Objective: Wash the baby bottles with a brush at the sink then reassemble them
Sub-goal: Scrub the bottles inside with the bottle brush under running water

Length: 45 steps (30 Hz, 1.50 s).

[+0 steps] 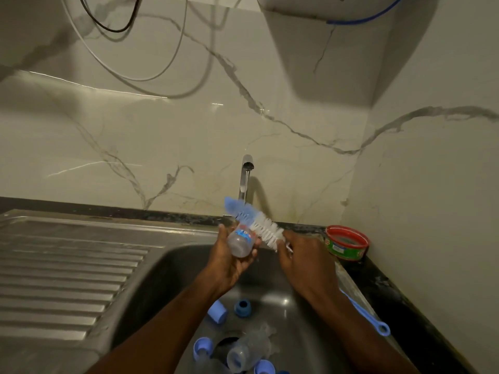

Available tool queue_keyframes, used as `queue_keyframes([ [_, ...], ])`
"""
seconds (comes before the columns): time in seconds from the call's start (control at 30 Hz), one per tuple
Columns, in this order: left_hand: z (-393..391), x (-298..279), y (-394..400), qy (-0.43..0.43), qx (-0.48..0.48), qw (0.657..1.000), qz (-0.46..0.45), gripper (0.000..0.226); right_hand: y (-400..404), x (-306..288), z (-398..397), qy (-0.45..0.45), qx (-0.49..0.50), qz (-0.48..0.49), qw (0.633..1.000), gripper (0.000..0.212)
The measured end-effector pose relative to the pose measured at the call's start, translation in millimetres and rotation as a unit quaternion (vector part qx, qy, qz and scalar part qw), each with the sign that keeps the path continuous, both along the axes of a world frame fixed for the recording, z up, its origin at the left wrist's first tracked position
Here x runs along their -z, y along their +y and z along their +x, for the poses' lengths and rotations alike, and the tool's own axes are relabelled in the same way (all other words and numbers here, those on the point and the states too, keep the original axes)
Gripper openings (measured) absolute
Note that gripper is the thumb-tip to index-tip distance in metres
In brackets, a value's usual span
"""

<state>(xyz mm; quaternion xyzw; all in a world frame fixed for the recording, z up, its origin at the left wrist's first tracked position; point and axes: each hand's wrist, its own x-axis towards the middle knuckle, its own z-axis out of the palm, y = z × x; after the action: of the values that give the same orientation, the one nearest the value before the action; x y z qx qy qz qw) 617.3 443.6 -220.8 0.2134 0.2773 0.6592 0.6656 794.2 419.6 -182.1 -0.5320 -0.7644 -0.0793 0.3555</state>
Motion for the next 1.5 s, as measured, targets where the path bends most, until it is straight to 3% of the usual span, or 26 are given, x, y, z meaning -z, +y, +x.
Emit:
queue_keyframes([
  [0.13, 14, 3, 4, 0.061, -0.005, 0.998, -0.027, 0.068, 6, 2, 2, 0.015, 0.029, 0.015, 0.999, 0.03],
  [0.23, 5, 2, 4, 0.04, -0.033, 0.999, -0.003, 0.05, 2, 4, 11, 0.013, -0.052, 0.007, 0.999, 0.024],
  [0.33, -9, 2, 3, 0.016, -0.03, 0.998, 0.05, 0.063, -5, 7, 14, -0.026, -0.098, -0.006, 0.995, 0.025],
  [0.53, 3, -6, -2, -0.022, 0.016, 0.999, 0.024, 0.057, 5, 2, 7, 0.018, 0.012, 0.012, 1.0, 0.031],
  [0.7, -1, -7, -4, -0.001, 0.028, 0.996, 0.088, 0.058, 1, 3, 8, 0.008, -0.004, 0.033, 0.999, 0.028],
  [0.83, -5, -5, 0, 0.004, -0.03, 0.994, 0.103, 0.054, -6, 7, 9, -0.013, -0.053, 0.038, 0.998, 0.023],
  [0.93, -1, -3, -1, 0.013, -0.035, 0.998, 0.051, 0.054, -3, 8, 5, -0.011, -0.004, 0.044, 0.999, 0.027],
  [1.03, 6, -3, -3, 0.086, -0.031, 0.996, 0.001, 0.058, 4, 4, 2, -0.01, 0.042, 0.046, 0.998, 0.029],
  [1.27, -2, 0, -2, 0.024, -0.035, 0.998, 0.054, 0.046, -8, 10, 3, -0.042, -0.037, 0.008, 0.998, 0.027],
  [1.33, -2, 0, -3, 0.009, -0.023, 0.998, 0.058, 0.042, -8, 9, 5, -0.038, -0.018, 0.02, 0.999, 0.028],
  [1.5, 9, -7, -10, 0.08, 0.024, 0.996, 0.036, 0.041, 7, 2, 5, -0.013, 0.05, 0.012, 0.999, 0.031],
])
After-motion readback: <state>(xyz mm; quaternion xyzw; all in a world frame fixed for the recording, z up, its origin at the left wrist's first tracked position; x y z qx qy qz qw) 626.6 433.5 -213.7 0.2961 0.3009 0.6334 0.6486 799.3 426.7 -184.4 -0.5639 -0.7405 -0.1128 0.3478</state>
